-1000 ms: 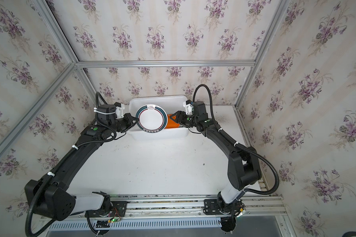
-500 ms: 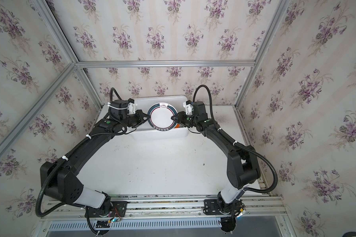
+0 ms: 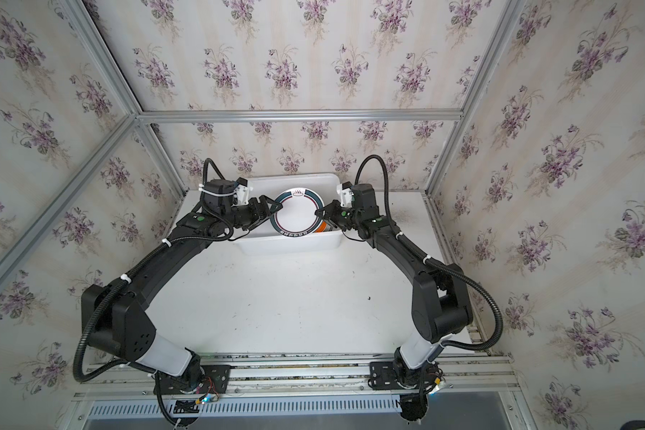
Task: Place the plates into the plastic bin on the countertop
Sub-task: Place the plate in the plastic bin.
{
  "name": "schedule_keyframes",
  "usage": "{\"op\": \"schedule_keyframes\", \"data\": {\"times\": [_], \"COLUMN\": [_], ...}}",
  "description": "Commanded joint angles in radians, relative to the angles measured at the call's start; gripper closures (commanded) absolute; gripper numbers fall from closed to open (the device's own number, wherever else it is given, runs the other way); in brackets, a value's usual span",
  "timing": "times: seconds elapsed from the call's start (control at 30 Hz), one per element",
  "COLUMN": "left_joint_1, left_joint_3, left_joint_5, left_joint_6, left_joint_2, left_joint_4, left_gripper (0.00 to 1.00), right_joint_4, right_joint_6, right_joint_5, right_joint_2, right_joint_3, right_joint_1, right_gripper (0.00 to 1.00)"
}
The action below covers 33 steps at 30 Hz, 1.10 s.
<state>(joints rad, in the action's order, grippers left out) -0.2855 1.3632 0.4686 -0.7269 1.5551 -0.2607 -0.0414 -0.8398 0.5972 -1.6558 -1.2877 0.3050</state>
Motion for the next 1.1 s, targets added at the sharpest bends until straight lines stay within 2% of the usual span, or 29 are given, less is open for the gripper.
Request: {"op": "schedule_keyframes", "data": {"times": [0.0,0.27,0.57,0.77,1.07], "left_joint_1": [0.020,0.091,0.151,0.185,0.240], "left_joint_3": [-0.015,-0.070,-0.117,-0.146,-0.190], "left_joint_5": [0.016,-0.018,-0.057,-0.053,-0.056], "left_joint_6": [0.020,0.041,0.076,0.087,0.101], "left_joint_2": [-0.020,-0.105,-0.191,-0.214,-0.243], "left_joint_4": [0.046,0.035,0.007,-0.003,-0.010], "left_gripper": [0.00,0.01,0.00,0.01,0.00], "right_joint_4": [-0.021,-0.322,-0.534,-0.548,-0.608], "right_joint_6": [0.031,0.230,0.336,0.337,0.350], "right_joint_5": [-0.042,-0.276,-0.314,-0.401,-0.445], "right_joint_2": [0.008,-0.099,-0.319,-0.382,-0.479], "right_joint_3": [-0.028,-0.248,-0.519,-0.534,-0.591], "right_joint_1": [-0.005,-0.006,0.015,0.036,0.046], "right_gripper": [1.00,1.00,1.00,1.00,1.00]}}
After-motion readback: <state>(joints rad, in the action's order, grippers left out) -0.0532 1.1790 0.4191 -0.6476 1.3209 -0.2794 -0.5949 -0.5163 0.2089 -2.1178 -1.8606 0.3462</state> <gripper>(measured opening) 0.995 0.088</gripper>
